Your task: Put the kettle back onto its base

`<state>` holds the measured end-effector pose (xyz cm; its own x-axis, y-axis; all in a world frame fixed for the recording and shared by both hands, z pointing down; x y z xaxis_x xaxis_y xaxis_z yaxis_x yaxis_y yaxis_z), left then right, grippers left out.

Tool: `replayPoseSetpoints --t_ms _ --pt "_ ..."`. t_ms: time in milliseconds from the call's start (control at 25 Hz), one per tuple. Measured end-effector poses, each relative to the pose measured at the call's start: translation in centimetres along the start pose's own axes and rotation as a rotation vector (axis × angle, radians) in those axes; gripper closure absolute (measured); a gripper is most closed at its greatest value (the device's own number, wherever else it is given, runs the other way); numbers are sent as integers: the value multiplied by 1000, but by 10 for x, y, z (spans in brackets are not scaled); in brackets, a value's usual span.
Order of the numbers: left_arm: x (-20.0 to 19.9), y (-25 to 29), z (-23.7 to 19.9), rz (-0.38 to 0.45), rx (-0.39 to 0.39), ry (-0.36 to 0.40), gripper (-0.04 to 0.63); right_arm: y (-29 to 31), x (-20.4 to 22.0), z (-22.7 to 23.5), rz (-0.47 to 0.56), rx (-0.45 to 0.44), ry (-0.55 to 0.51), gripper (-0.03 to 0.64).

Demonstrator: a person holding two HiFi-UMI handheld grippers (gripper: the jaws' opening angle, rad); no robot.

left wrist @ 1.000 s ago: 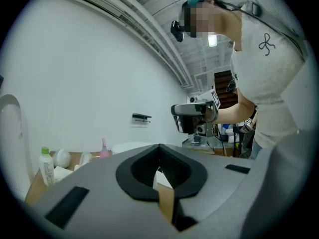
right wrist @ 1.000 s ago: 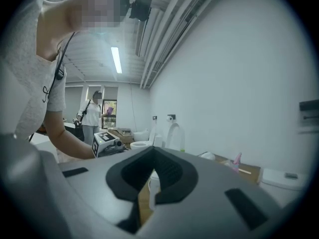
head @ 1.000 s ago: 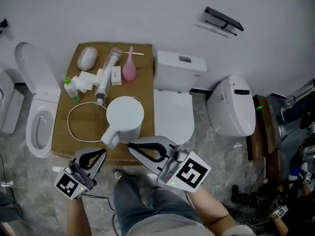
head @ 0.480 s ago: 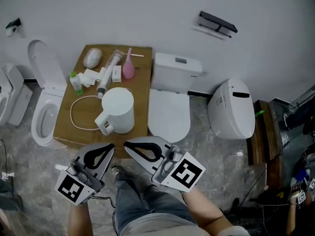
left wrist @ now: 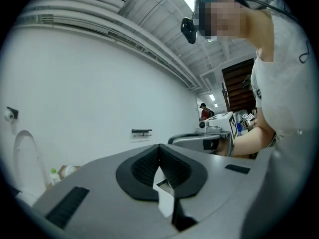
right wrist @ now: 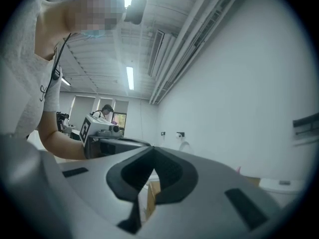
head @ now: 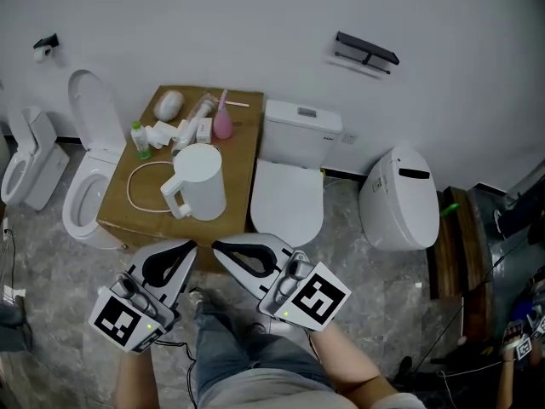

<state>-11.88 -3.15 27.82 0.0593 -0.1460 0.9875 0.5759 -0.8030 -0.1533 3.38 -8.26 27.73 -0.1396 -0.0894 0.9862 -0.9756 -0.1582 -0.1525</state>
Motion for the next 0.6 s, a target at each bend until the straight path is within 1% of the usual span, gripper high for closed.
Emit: replayPoseSetpoints --t_ms 120,240,440,600 --pt "-5 -3 22 -5 -33 -9 586 -15 -7 -11 16 -7 -9 609" --pt "-9 -7 41 1 -67 -1 586 -25 -10 -22 27 -18 -10 609" --pt "-16 -12 61 -10 -62 17 586 -33 -14 -34 37 -29 -1 609" --pt "-18 -16 72 -5 -72 29 586 -41 -16 -43 44 -41 -2 609"
Point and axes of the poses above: the fingertips, and each gripper's own axes: y forward along the fingers, z to its right, x out of its underside, the point moved 8 cm from there along -y, backward along the fingers, and after that the axes turned 7 degrees about z, right-handed, at the moved point
